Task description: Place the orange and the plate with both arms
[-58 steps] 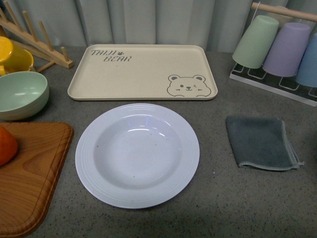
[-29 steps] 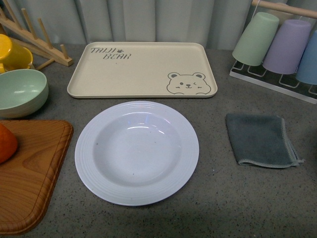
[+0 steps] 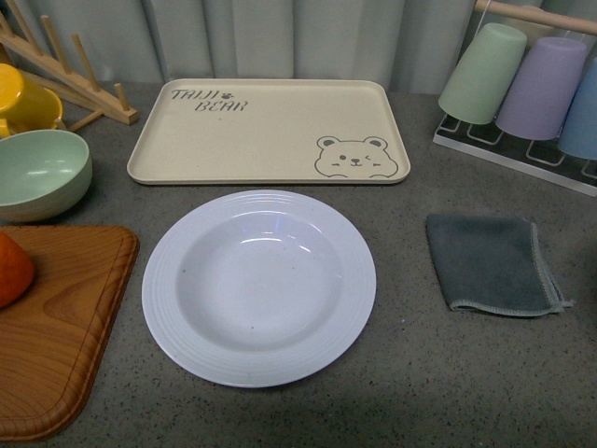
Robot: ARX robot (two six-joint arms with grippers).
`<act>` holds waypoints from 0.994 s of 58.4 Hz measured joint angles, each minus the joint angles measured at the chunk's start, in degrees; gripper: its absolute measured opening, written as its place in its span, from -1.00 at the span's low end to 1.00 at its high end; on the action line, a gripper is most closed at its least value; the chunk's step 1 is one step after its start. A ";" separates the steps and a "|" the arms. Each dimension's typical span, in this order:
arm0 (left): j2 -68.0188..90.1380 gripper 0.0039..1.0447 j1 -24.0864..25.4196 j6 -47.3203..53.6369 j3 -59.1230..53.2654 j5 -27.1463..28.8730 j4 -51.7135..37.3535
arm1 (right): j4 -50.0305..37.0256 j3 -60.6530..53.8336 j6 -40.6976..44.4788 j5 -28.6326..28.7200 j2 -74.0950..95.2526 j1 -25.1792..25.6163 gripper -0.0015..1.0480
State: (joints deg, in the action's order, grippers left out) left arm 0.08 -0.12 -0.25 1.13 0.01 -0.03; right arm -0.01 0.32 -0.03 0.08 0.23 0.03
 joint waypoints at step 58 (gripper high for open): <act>0.00 0.88 0.00 0.00 0.00 0.00 0.00 | 0.00 0.00 0.00 0.02 0.00 0.00 0.82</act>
State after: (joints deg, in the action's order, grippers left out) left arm 0.08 -0.12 -0.25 1.13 0.01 -0.03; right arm -0.01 0.32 -0.03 0.10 0.23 0.03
